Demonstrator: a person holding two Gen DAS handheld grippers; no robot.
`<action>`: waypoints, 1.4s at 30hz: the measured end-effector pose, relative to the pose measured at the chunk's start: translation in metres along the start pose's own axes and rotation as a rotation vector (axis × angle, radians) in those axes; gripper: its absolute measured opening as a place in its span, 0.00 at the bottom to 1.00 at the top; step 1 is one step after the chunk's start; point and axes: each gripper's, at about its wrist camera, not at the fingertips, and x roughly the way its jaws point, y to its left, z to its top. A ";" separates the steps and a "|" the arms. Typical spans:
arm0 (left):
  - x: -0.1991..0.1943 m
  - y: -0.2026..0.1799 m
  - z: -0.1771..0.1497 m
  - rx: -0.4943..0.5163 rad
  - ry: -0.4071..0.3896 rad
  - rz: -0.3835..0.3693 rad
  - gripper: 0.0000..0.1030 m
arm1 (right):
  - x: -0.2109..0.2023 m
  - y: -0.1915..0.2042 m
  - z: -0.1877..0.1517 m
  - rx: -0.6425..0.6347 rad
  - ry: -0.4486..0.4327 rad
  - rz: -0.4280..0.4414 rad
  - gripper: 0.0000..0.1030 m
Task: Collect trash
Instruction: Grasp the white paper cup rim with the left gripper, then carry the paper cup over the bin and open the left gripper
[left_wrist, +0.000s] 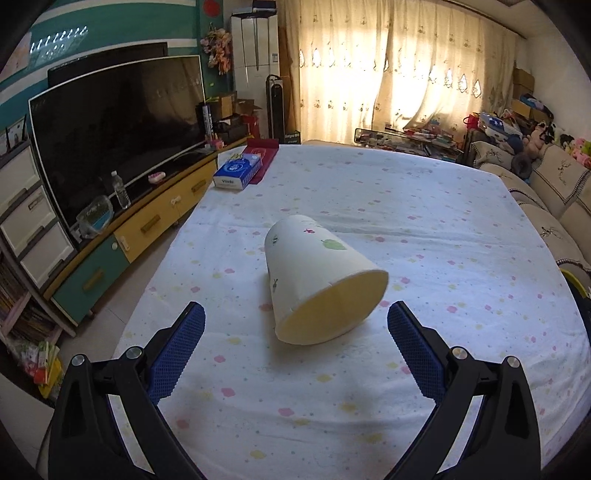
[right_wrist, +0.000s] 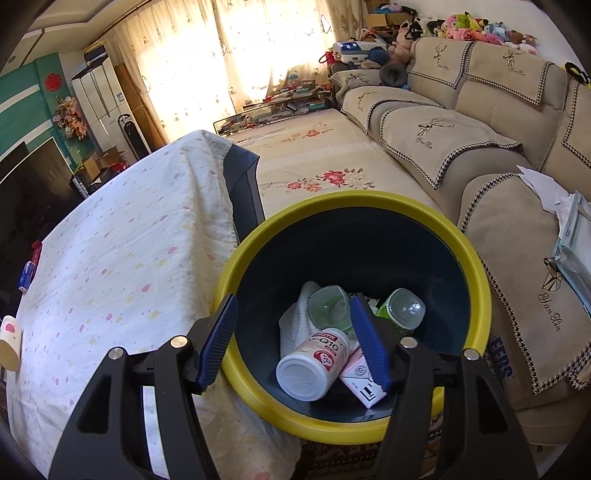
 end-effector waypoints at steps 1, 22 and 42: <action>0.006 0.001 0.000 -0.001 0.014 0.006 0.85 | 0.001 0.001 0.000 -0.001 0.002 0.003 0.58; 0.032 -0.050 0.026 0.088 0.054 -0.029 0.08 | -0.004 -0.012 -0.006 0.039 -0.006 0.033 0.58; -0.014 -0.351 0.064 0.470 0.003 -0.446 0.08 | -0.052 -0.099 -0.020 0.190 -0.113 -0.018 0.60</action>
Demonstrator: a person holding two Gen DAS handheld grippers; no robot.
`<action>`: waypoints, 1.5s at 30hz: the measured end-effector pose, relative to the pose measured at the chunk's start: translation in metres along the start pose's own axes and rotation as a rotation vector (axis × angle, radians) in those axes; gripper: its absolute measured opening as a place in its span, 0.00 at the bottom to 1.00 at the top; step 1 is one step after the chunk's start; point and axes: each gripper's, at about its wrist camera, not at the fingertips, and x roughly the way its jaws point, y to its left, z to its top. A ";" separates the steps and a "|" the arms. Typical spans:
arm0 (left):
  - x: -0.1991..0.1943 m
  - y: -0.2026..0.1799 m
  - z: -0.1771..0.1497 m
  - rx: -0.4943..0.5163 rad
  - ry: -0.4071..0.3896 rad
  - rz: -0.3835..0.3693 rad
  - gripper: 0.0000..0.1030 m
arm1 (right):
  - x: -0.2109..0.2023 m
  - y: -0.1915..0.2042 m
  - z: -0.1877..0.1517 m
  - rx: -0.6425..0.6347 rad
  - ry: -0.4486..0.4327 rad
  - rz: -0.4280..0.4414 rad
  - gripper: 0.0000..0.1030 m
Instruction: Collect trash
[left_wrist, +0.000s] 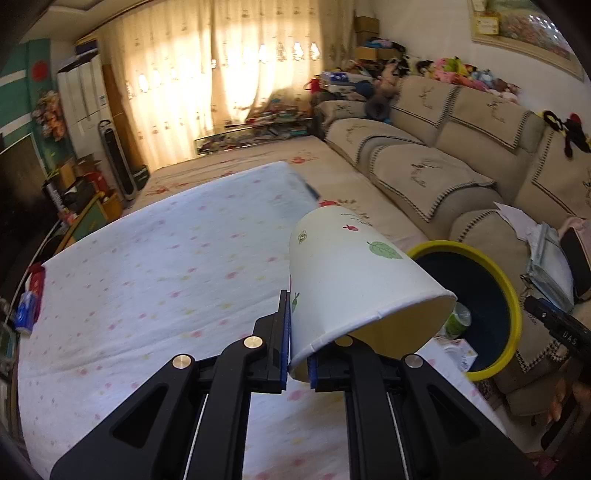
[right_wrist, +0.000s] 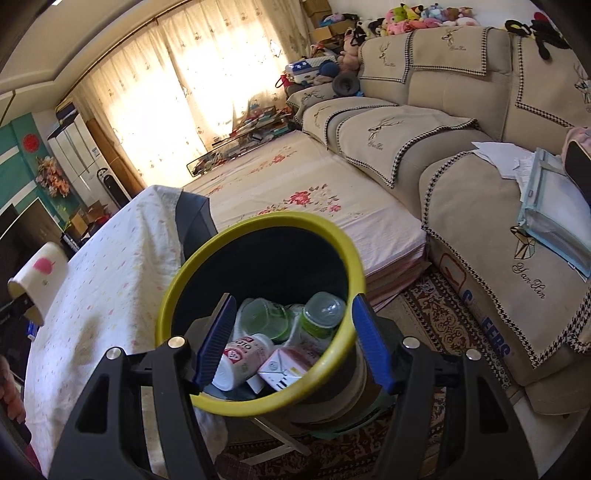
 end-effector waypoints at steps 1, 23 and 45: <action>0.007 -0.019 0.008 0.028 0.008 -0.031 0.08 | -0.002 -0.004 0.000 0.005 -0.004 -0.003 0.60; 0.144 -0.150 0.025 0.101 0.320 -0.226 0.58 | -0.030 -0.039 0.008 0.039 -0.037 -0.039 0.61; -0.174 0.100 -0.122 -0.218 -0.246 0.185 0.95 | -0.076 0.109 -0.038 -0.302 -0.012 0.133 0.79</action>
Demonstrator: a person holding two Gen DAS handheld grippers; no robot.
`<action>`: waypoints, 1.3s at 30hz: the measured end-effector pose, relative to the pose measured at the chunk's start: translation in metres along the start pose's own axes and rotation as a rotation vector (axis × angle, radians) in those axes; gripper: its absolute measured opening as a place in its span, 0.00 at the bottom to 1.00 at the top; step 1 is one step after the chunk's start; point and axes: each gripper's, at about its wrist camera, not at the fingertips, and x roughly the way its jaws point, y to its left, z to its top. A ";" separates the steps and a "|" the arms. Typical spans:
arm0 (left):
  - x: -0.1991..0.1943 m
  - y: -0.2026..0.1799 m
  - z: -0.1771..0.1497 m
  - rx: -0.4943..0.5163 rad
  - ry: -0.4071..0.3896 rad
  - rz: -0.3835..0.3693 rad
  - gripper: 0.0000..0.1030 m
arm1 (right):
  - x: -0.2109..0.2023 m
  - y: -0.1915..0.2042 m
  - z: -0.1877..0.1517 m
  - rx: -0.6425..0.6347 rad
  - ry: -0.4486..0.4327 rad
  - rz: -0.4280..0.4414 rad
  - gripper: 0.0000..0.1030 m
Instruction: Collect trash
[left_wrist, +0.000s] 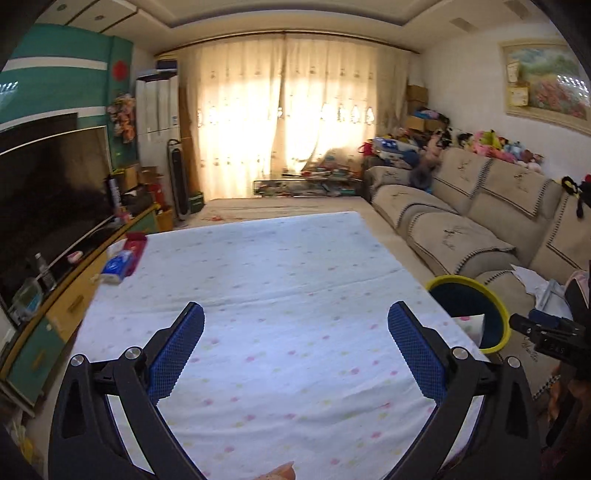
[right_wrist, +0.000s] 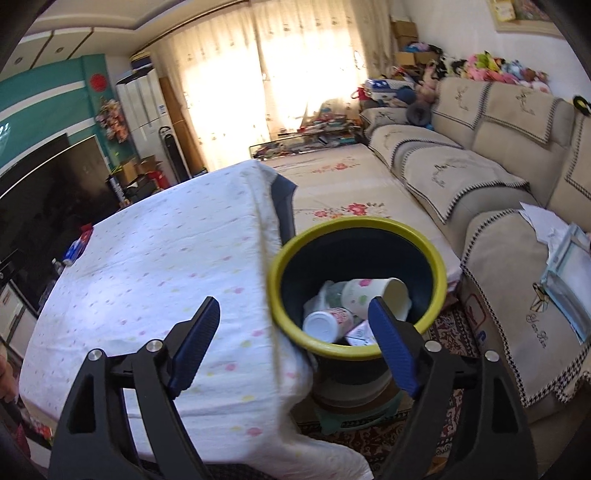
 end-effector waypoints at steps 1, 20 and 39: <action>-0.009 0.013 -0.004 -0.017 0.002 0.026 0.95 | -0.003 0.007 0.001 -0.014 -0.005 0.004 0.80; -0.154 0.077 -0.030 -0.133 -0.162 0.165 0.95 | -0.098 0.071 0.007 -0.162 -0.179 0.026 0.93; -0.141 0.073 -0.034 -0.125 -0.126 0.165 0.95 | -0.091 0.080 0.006 -0.179 -0.155 0.046 0.93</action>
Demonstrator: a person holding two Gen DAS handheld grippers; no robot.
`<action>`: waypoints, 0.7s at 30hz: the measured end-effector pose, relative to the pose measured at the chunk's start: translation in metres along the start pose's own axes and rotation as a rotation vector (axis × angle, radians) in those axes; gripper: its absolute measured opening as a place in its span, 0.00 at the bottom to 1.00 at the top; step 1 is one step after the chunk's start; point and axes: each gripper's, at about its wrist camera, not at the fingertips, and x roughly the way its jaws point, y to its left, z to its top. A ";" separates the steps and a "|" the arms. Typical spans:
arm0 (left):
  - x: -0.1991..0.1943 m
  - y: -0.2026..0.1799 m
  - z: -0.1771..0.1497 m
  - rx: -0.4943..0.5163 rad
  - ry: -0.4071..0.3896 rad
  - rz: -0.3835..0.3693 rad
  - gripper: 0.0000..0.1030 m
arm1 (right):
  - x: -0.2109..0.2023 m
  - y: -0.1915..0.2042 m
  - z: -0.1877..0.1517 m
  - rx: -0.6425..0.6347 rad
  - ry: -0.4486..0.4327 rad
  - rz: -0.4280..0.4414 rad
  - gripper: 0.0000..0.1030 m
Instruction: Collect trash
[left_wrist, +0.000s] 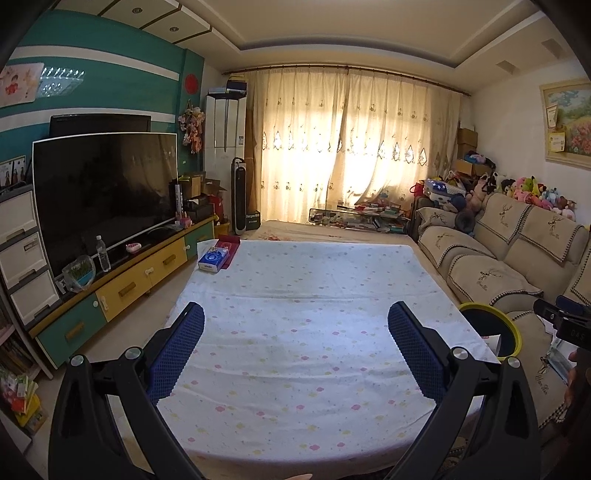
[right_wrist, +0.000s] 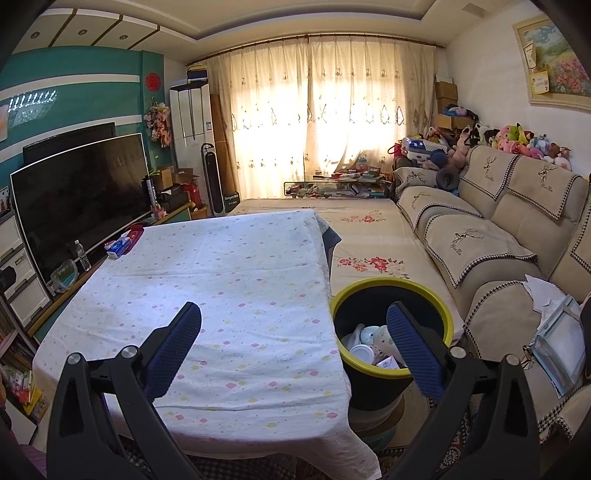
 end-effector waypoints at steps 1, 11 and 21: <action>0.000 0.000 0.000 0.001 0.000 0.001 0.95 | 0.000 0.000 0.000 0.000 0.000 0.000 0.93; 0.000 -0.001 0.000 0.004 -0.001 -0.003 0.95 | 0.000 0.001 0.000 0.000 0.000 0.001 0.93; 0.003 -0.003 -0.001 0.007 0.009 -0.009 0.95 | 0.002 0.003 -0.001 0.002 0.009 0.005 0.93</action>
